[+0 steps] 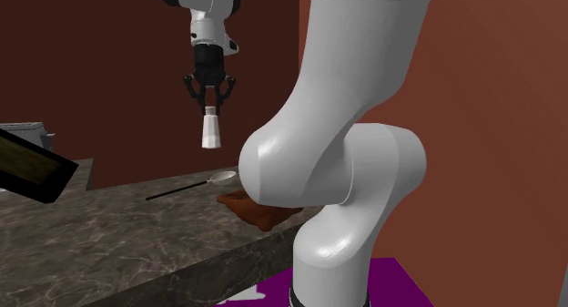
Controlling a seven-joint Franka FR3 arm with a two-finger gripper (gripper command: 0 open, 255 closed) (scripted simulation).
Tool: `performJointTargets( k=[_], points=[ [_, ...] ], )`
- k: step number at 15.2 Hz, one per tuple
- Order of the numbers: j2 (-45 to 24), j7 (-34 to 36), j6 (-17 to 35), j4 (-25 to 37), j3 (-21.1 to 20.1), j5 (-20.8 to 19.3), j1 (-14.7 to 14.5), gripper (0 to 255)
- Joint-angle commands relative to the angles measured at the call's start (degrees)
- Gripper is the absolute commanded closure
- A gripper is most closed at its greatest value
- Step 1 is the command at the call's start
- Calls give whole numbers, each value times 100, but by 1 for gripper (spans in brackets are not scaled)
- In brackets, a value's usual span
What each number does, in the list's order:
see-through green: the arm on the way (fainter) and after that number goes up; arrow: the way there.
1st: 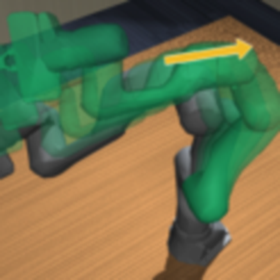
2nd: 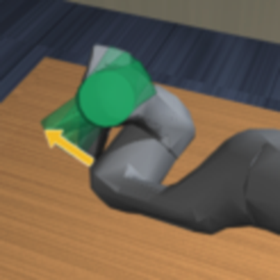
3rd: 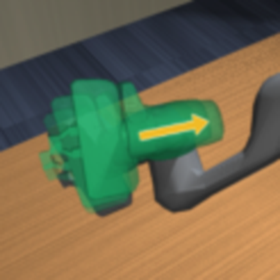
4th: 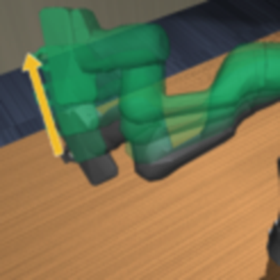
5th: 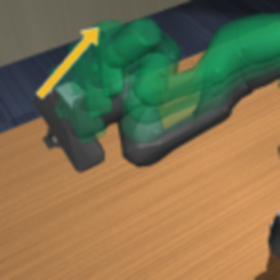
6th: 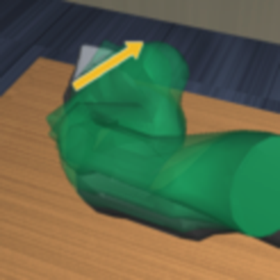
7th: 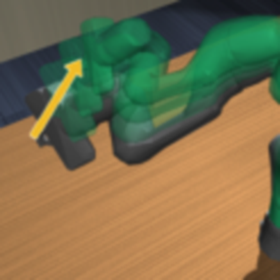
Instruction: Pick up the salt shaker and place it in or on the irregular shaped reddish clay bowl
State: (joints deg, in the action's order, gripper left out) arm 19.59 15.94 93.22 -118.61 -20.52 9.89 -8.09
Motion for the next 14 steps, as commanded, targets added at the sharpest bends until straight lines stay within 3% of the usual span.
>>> performJointTargets(
  k=[1,10,14],
  points=[
    [374,-257,-152,-242,197,19,41,255],
    [1638,-1274,-947,-814,1111,-294,241,255],
    [1701,-1289,-655,-1169,1091,-274,230,255]
  ],
)
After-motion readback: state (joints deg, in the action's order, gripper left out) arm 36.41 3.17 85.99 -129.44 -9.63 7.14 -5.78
